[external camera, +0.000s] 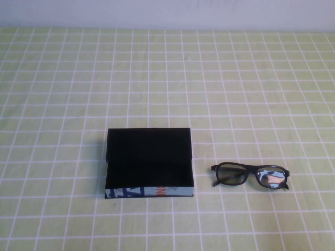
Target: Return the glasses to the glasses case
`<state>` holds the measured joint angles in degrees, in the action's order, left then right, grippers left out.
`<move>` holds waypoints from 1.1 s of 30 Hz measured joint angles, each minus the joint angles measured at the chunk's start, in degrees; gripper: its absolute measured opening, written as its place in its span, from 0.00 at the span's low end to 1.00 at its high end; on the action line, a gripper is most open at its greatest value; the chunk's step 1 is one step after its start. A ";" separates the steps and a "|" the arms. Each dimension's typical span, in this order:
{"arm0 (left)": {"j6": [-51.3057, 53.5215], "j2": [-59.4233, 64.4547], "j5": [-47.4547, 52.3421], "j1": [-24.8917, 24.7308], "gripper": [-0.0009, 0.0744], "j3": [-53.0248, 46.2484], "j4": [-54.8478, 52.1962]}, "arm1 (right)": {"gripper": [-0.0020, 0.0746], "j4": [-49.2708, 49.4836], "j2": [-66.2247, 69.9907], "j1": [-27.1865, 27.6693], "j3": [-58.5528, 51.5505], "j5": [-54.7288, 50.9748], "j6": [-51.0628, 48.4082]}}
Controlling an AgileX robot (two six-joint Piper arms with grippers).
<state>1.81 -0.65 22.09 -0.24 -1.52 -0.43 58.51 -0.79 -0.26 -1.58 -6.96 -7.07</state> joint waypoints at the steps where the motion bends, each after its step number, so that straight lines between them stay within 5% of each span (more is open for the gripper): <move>1: 0.00 0.00 0.00 0.00 0.01 0.00 0.00 | 0.01 0.56 0.00 0.00 0.00 -1.22 -0.48; 6: 0.00 0.00 0.00 0.00 0.01 0.00 0.00 | 0.01 -1.76 3.38 0.00 7.30 -12.84 -2.29; 14: 0.00 0.00 0.00 0.00 0.01 0.00 0.00 | 0.01 -20.34 29.02 0.00 28.84 -43.94 -4.10; 22: 0.00 0.00 0.00 0.00 0.01 0.00 0.00 | 0.01 -29.73 51.19 -0.62 41.72 -55.49 -11.65; 33: 0.00 0.00 0.00 0.00 0.01 0.00 0.00 | 0.01 -40.08 71.92 -20.00 50.87 -54.12 -21.30</move>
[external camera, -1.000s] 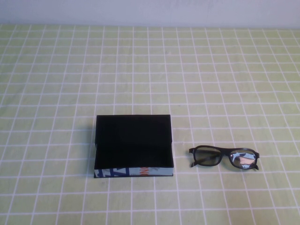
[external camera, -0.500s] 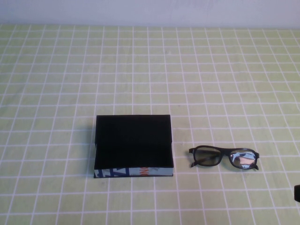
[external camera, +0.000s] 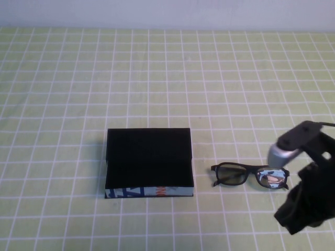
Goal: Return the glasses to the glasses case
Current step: Pick up the glasses from the table
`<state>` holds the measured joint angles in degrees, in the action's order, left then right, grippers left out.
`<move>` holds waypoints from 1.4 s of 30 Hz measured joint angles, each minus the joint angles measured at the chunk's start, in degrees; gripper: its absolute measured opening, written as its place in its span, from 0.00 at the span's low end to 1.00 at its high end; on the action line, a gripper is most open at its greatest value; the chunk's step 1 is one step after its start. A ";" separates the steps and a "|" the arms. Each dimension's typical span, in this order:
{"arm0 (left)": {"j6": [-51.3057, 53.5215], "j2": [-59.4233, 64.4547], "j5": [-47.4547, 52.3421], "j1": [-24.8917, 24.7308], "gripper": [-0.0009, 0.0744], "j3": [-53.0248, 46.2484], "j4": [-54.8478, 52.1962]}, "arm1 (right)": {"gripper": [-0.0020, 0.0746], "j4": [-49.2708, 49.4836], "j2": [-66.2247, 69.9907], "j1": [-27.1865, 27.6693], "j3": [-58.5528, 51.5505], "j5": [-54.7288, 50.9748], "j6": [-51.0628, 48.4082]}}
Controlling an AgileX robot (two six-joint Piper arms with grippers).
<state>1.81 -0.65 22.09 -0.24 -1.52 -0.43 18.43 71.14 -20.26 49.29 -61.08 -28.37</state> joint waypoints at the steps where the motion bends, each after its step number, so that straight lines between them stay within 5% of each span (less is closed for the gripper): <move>1: 0.00 0.00 0.00 0.00 0.01 0.00 0.00 | 0.01 -0.78 2.01 -1.52 1.56 0.14 -0.28; 6: 0.00 0.00 0.00 0.00 0.01 0.00 0.00 | 0.01 -4.48 11.77 -8.22 9.63 0.60 -3.41; 13: 0.00 0.00 0.00 0.00 0.01 0.00 0.00 | 0.03 -10.68 20.86 -8.93 20.21 0.20 -20.11; 20: 0.00 0.00 0.00 0.00 0.01 0.00 0.00 | 0.24 -12.72 25.45 -6.62 25.27 -0.79 -32.98; 29: 0.00 0.00 0.00 0.00 0.01 0.00 0.00 | 0.58 -14.78 30.45 -2.41 26.29 -0.40 -34.17; 42: 0.00 0.00 0.00 0.00 0.01 0.00 0.00 | 0.62 -14.83 35.28 -2.41 28.33 1.21 -35.45</move>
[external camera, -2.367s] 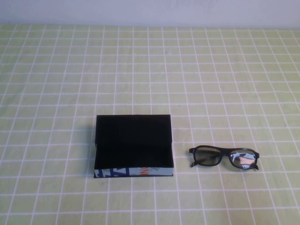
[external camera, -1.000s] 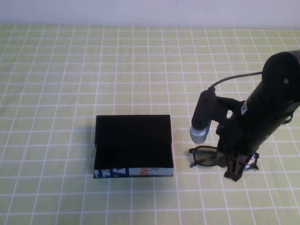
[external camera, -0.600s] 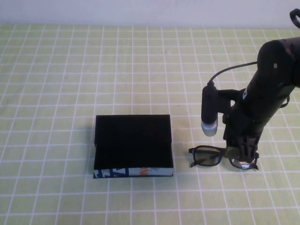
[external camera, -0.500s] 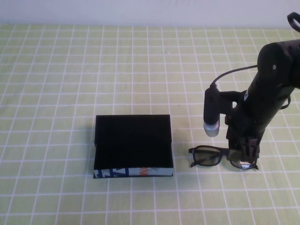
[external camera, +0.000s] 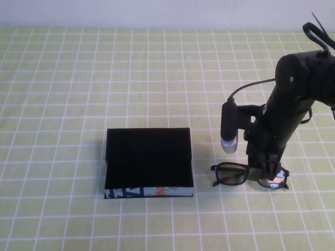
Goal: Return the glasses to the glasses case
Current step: Pick up the glasses from the table
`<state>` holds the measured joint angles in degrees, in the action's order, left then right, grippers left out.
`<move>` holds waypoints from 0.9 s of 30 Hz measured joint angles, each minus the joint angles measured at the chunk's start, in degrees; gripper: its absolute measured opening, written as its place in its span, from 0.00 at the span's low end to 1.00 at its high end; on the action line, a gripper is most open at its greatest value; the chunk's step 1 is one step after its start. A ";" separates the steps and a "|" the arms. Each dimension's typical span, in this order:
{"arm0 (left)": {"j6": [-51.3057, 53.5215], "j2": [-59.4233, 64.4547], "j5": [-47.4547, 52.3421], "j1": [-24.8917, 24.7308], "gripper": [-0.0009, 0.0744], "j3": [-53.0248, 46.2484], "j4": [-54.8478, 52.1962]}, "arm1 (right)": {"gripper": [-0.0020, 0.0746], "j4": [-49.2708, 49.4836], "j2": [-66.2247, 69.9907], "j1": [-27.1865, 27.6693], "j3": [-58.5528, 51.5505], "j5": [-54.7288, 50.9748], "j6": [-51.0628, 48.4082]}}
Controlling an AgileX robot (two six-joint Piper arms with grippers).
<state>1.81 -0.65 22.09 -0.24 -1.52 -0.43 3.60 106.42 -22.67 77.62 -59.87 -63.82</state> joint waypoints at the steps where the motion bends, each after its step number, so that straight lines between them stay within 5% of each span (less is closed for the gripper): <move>1: 0.00 0.00 0.00 0.00 0.01 0.00 0.00 | 0.62 0.00 0.28 0.00 0.36 0.11 0.00; 27: 0.00 0.00 0.00 0.00 0.01 0.00 0.00 | 0.55 -0.09 2.96 0.00 0.86 0.14 0.00</move>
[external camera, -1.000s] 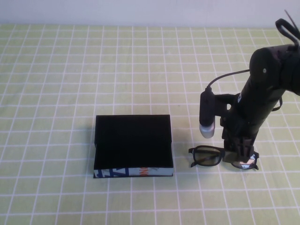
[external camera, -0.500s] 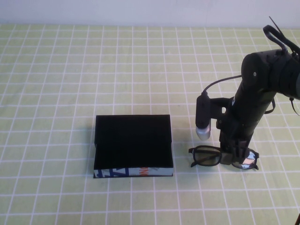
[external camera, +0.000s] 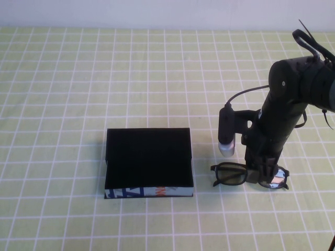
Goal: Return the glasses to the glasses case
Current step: Pick up the glasses from the table
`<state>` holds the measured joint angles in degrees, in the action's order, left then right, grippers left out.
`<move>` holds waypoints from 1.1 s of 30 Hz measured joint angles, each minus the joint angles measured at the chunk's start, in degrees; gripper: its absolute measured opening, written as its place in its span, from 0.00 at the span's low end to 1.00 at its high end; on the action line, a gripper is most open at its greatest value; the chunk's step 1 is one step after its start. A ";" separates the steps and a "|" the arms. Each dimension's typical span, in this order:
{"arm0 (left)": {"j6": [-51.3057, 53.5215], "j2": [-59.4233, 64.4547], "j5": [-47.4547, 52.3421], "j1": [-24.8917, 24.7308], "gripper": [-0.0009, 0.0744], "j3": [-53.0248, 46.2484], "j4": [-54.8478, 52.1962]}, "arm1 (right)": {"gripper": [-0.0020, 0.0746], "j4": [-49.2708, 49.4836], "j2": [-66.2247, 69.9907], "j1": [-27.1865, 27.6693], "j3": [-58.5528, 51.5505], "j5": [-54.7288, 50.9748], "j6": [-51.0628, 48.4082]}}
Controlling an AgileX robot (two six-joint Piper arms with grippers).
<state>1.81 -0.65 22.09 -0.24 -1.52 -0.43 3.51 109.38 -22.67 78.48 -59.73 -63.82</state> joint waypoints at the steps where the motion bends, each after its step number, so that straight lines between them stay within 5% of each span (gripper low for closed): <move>1: 0.00 0.00 0.00 0.00 0.01 0.00 0.00 | 0.54 0.00 0.00 0.00 0.00 0.00 0.00; 13: 0.00 0.00 0.00 0.00 0.01 0.00 0.00 | 0.29 0.00 0.00 0.00 0.00 0.00 0.00; 27: 0.00 0.00 0.00 0.00 0.01 0.00 0.00 | 0.19 0.00 0.00 0.00 0.00 -0.49 0.00; 33: 0.00 0.00 0.00 0.00 0.01 0.00 0.00 | 0.07 0.00 0.00 0.00 0.13 -2.46 0.00</move>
<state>1.81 -0.65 22.09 -0.24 -1.52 -0.43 3.51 109.38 -22.67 78.61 -62.19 -63.82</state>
